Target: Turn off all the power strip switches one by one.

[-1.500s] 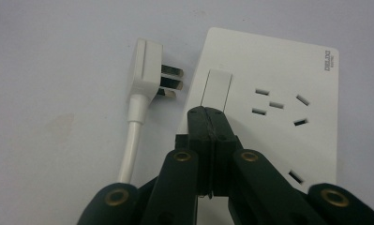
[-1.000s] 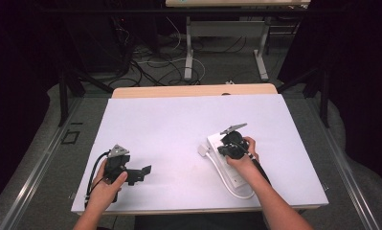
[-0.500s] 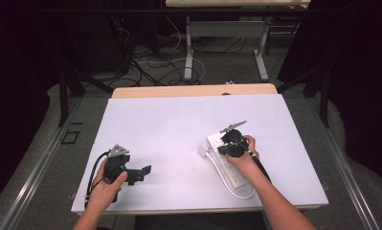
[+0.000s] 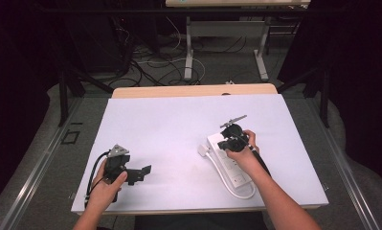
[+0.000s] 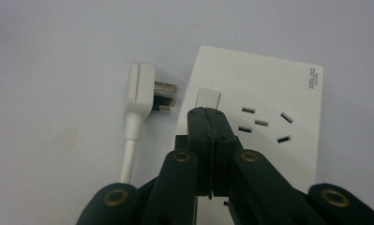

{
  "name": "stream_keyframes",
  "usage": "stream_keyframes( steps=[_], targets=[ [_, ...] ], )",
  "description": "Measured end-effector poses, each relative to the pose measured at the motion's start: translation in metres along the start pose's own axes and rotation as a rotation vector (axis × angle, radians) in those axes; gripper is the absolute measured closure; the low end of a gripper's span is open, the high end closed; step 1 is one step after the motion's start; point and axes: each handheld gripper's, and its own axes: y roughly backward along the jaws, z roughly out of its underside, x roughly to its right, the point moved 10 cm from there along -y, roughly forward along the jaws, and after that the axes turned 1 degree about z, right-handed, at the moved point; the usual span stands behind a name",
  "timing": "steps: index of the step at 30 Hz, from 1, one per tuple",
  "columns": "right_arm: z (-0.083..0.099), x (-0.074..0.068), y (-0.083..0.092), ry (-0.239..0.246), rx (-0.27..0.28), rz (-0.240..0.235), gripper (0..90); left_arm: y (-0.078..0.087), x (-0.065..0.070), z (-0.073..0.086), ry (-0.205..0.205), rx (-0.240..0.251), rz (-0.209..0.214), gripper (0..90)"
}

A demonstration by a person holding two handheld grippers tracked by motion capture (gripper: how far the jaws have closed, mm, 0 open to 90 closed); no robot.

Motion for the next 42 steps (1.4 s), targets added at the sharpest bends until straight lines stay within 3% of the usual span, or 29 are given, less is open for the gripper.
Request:
stream_keyframes(
  steps=[8, 20, 30, 33, 38, 42],
  targets=[
    [-0.012, 0.005, -0.002, -0.008, 0.01, 0.01, 90.0, 0.0, 0.0, 0.0, 0.0, 0.001, 0.0, 0.7],
    [-0.023, 0.001, -0.013, -0.007, 0.01, 0.01, 90.0, 0.0, -0.001, 0.0, -0.002, -0.001, 0.0, 0.7],
    [-0.023, 0.001, -0.021, -0.022, -0.005, 0.028, 90.0, 0.0, -0.001, 0.0, 0.004, 0.003, -0.001, 0.7],
    [-0.023, 0.002, -0.022, -0.004, -0.006, 0.02, 90.0, 0.0, -0.001, 0.001, 0.005, 0.003, -0.001, 0.7],
    [-0.023, 0.002, -0.024, -0.03, -0.009, 0.032, 90.0, 0.0, -0.001, 0.001, 0.004, 0.002, -0.001, 0.7],
    [-0.023, 0.002, -0.026, -0.017, -0.007, 0.031, 90.0, 0.0, -0.001, 0.001, 0.003, 0.002, -0.001, 0.7]
  ],
)
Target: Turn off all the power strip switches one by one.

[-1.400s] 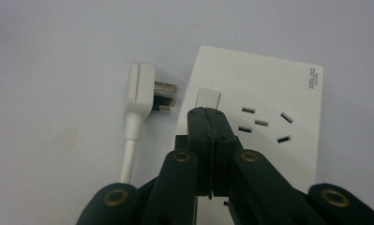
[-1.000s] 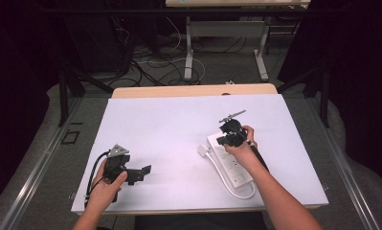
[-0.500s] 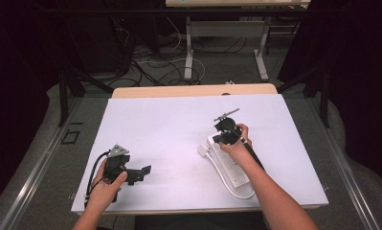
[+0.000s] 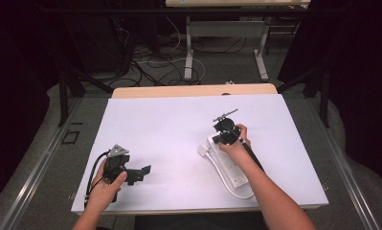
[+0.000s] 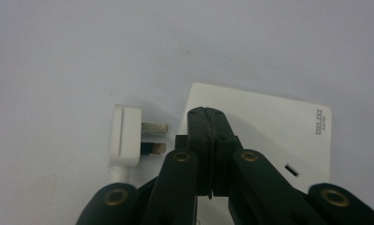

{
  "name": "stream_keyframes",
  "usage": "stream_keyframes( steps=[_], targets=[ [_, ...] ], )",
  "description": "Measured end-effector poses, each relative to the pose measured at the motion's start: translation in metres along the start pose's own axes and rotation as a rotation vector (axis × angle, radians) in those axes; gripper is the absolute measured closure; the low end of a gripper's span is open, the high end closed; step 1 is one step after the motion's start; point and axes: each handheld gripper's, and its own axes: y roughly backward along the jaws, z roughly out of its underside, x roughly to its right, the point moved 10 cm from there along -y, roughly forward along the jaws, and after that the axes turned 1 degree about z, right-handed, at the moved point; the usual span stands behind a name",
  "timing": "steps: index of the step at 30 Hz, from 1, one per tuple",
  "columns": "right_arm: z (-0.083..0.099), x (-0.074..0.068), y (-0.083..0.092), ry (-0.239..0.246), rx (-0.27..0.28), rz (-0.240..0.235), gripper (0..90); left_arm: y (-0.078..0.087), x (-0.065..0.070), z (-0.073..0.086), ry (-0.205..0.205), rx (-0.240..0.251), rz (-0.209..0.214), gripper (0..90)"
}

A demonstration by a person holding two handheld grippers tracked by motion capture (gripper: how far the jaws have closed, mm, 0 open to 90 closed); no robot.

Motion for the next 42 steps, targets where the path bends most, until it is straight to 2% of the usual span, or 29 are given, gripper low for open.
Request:
stream_keyframes(
  steps=[5, 8, 12, 13, 16, 17, 18, 19, 20, 26, 31, 32, 33, 42],
  targets=[
    [0.0016, -0.0005, -0.0027, -0.013, -0.009, 0.008, 90.0, 0.0, -0.0003, 0.0002, -0.001, -0.001, -0.001, 0.7],
    [0.0014, -0.0003, -0.003, -0.001, -0.004, 0.01, 90.0, 0.0, -0.0003, 0.0002, -0.001, 0.0, -0.001, 0.7],
    [0.0016, -0.001, -0.003, -0.009, -0.005, 0.009, 90.0, 0.0, 0.0003, 0.0002, -0.001, 0.0, 0.001, 0.7],
    [0.0007, -0.0011, -0.0037, -0.005, 0.008, 0.007, 90.0, -0.0001, 0.0007, 0.0002, 0.003, 0.001, 0.002, 0.7],
    [0.0015, -0.0004, -0.0029, 0.009, -0.004, 0.012, 90.0, 0.0, 0.0002, 0.0003, -0.002, -0.003, 0.0, 0.7],
    [0.0004, -0.0003, -0.0038, 0.006, 0.012, 0.014, 90.0, -0.0001, 0.0002, 0.0002, -0.002, -0.002, 0.0, 0.7],
    [0.0016, -0.0002, -0.0028, 0.006, -0.005, 0.016, 90.0, -0.0001, 0.0003, 0.0002, -0.002, -0.002, 0.001, 0.7],
    [0.0007, -0.0006, -0.0036, 0.007, 0.009, 0.009, 90.0, 0.0001, 0.0003, 0.0003, -0.002, -0.003, 0.0, 0.7],
    [0.0019, -0.0011, -0.003, 0.004, -0.007, 0.009, 90.0, -0.0002, 0.0009, 0.0001, 0.004, 0.001, 0.002, 0.7],
    [0.003, 0.0003, -0.0052, 0.01, -0.012, 0.017, 90.0, -0.0001, 0.0008, 0.0002, 0.002, -0.001, 0.002, 0.7],
    [0.0021, 0.0011, -0.0055, 0.001, -0.002, 0.013, 90.0, 0.0006, -0.0005, 0.0016, 0.0, -0.002, -0.002, 0.7],
    [-0.0016, 0.0001, -0.0084, 0.001, 0.051, 0.003, 90.0, 0.0011, -0.0006, 0.0022, 0.003, -0.006, -0.004, 0.7],
    [0.0021, 0.0012, -0.0055, 0.006, 0.001, 0.02, 90.0, 0.0013, -0.0009, 0.0024, 0.005, -0.004, -0.005, 0.7],
    [0.0021, 0.0016, -0.0054, 0.002, 0.015, 0.009, 90.0, 0.0014, -0.0008, 0.0017, 0.011, -0.001, -0.005, 0.7]
  ],
)
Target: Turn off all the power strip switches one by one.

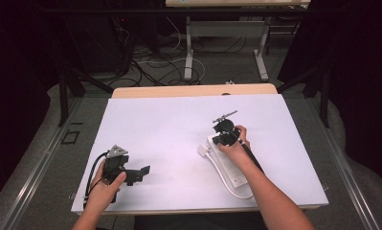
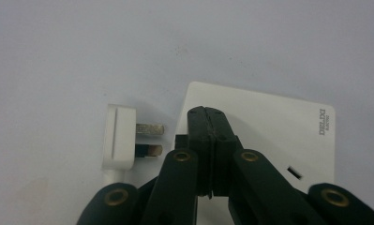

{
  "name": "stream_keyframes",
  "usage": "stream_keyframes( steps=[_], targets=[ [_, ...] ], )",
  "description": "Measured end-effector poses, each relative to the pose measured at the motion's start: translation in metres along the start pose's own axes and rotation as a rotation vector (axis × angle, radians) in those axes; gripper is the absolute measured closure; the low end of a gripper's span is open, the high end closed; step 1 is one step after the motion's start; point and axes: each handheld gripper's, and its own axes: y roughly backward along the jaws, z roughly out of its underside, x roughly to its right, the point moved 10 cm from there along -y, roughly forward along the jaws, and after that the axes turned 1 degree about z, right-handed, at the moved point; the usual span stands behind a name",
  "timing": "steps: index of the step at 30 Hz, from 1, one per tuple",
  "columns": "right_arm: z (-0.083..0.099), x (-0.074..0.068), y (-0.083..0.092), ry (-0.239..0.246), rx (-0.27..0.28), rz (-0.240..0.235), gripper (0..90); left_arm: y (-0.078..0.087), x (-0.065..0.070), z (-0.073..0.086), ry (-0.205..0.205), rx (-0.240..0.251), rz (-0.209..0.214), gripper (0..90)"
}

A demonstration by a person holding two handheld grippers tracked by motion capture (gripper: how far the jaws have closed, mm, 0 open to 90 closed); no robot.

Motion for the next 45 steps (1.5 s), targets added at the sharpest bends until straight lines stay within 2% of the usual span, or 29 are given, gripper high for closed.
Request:
stream_keyframes(
  steps=[8, 12, 17, 18, 20, 24, 26, 30, 31, 34, 37, 40, 45],
  targets=[
    [-0.001, 0.001, 0.002, -0.008, 0.007, -0.002, 89.1, -0.001, -0.001, -0.001, 0.0, 0.002, 0.003, 0.7],
    [-0.002, 0.001, 0.006, -0.03, 0.014, -0.003, 88.0, -0.001, -0.001, -0.001, 0.002, 0.002, 0.002, 0.7],
    [-0.003, 0.006, 0.01, -0.022, 0.026, 0.003, 84.9, -0.001, -0.002, -0.001, 0.007, 0.003, 0.001, 0.7],
    [-0.003, 0.006, 0.012, -0.039, 0.025, 0.006, 83.9, -0.001, -0.002, -0.001, 0.009, 0.003, 0.0, 0.7],
    [-0.003, 0.009, 0.013, -0.023, 0.033, 0.008, 80.7, -0.001, -0.003, -0.001, 0.012, 0.001, -0.002, 0.7],
    [0.0, 0.012, 0.018, -0.032, 0.027, 0.009, 73.7, -0.001, -0.004, -0.001, 0.013, 0.003, -0.005, 0.8],
    [-0.001, 0.013, 0.019, -0.041, 0.055, 0.004, 71.9, -0.001, -0.004, -0.001, 0.014, 0.004, -0.004, 0.7],
    [0.002, 0.017, 0.024, -0.028, 0.064, 0.006, 64.6, -0.001, -0.005, -0.001, 0.022, 0.006, -0.008, 0.7],
    [0.003, 0.017, 0.025, -0.037, 0.065, 0.001, 62.2, 0.0, -0.006, -0.001, 0.021, 0.005, -0.009, 0.8],
    [0.006, 0.02, 0.03, 0.0, 0.076, 0.006, 56.5, 0.0, -0.006, -0.001, 0.022, 0.01, -0.01, 0.8],
    [0.008, 0.02, 0.035, -0.003, 0.095, 0.0, 51.1, -0.001, -0.007, -0.001, 0.022, 0.01, -0.01, 0.8],
    [0.014, 0.02, 0.04, -0.008, 0.086, -0.006, 45.3, 0.0, -0.007, -0.001, 0.021, 0.006, -0.011, 0.7],
    [0.023, 0.022, 0.046, -0.012, 0.091, 0.008, 34.4, 0.0, -0.008, -0.001, 0.026, 0.01, -0.014, 0.8]
  ],
)
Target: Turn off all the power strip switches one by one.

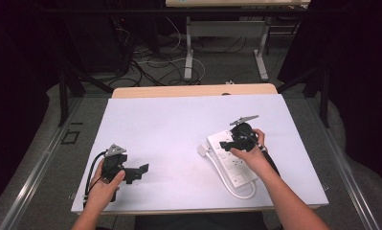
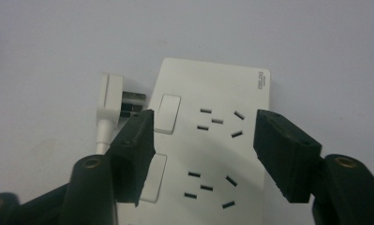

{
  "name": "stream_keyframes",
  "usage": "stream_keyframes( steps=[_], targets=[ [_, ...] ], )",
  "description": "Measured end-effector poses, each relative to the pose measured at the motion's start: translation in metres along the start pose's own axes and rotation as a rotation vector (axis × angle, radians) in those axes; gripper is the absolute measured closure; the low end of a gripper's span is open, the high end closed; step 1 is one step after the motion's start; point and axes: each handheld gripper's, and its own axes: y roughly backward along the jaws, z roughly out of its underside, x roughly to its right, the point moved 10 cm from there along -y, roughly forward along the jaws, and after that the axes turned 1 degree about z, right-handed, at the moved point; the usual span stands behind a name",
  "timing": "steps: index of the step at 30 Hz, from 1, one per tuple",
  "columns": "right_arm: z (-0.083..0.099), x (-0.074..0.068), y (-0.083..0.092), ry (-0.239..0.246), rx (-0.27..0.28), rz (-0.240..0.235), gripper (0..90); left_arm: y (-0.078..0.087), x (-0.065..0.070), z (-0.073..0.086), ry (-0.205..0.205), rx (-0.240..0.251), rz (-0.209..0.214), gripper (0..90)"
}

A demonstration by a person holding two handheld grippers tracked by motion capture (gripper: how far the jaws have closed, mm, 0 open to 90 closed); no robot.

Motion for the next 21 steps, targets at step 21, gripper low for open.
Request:
stream_keyframes(
  steps=[21],
  targets=[
    [0.031, 0.025, 0.045, -0.038, 0.088, 0.059, 9.6, 0.002, -0.004, -0.001, 0.011, 0.013, -0.013, 0.7]
  ],
)
